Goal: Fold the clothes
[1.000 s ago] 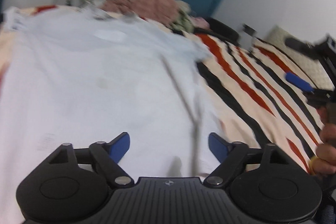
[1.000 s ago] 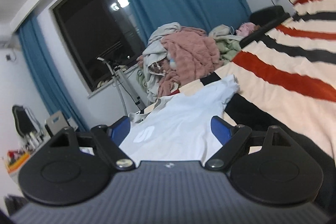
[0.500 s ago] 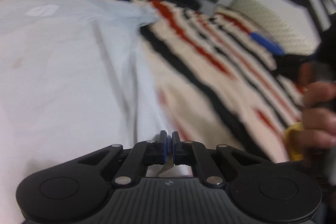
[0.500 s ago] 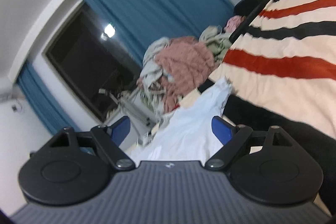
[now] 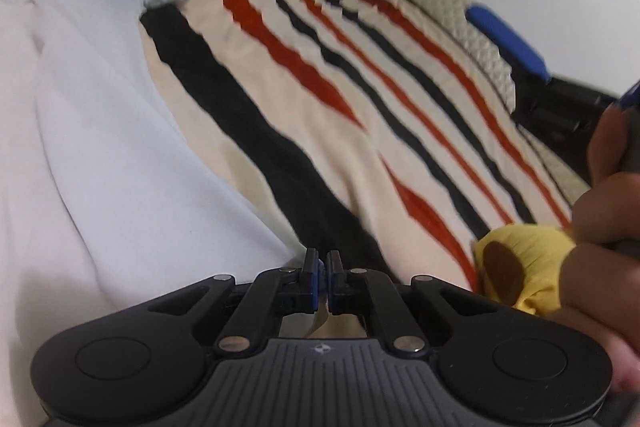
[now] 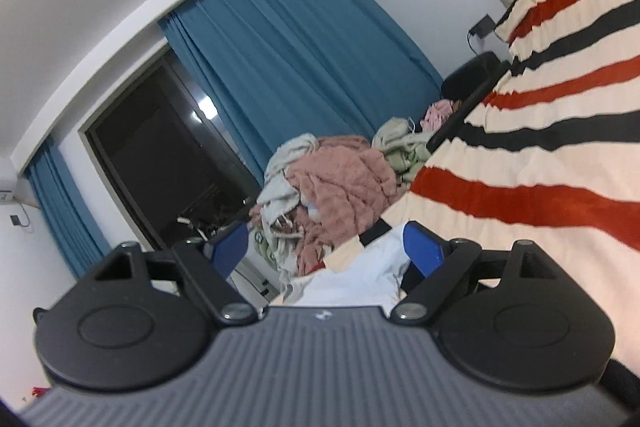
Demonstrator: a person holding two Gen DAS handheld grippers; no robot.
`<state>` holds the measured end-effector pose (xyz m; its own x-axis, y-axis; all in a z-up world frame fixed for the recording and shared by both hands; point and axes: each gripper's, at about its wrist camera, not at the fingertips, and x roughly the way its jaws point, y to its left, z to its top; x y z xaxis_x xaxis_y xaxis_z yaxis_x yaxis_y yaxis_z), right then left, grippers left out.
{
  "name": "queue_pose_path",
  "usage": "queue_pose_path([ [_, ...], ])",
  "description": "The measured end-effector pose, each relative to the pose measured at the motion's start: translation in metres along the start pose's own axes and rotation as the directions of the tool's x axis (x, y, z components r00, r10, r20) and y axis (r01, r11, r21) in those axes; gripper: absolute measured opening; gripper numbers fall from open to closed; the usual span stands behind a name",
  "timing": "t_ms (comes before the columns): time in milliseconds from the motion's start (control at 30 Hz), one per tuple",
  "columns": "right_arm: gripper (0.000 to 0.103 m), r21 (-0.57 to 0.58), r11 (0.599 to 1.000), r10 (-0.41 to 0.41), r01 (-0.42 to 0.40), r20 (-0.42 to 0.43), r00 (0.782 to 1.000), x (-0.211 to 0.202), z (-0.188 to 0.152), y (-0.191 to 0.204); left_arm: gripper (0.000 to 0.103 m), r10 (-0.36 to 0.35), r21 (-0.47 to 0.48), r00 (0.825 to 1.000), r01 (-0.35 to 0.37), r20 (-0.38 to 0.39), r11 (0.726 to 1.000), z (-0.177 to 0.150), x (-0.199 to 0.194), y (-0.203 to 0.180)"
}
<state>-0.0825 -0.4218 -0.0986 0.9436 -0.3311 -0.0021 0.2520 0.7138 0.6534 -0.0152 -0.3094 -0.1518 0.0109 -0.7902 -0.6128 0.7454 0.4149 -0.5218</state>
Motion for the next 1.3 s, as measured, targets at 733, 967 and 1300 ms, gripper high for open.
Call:
queue_pose_path([
  [733,0.087,-0.193,0.981,-0.027,0.007,-0.098,0.995,0.014,-0.016,0.041,0.087,0.46,-0.019,0.828,-0.48,0.319,0.877,0.044,-0.196,0.048],
  [967,0.087,-0.336,0.941,-0.013,-0.036,-0.143,0.99,0.02,-0.031,0.069,0.092,0.559,-0.029,0.7,-0.613,0.445,0.79,0.036,-0.274,0.053],
  [1300,0.087,-0.367,0.927,-0.015,-0.074,-0.232,0.973,0.037,-0.055,0.094,0.103,0.609,-0.158,0.637,-0.619,0.474,0.77,0.001,-0.324,0.09],
])
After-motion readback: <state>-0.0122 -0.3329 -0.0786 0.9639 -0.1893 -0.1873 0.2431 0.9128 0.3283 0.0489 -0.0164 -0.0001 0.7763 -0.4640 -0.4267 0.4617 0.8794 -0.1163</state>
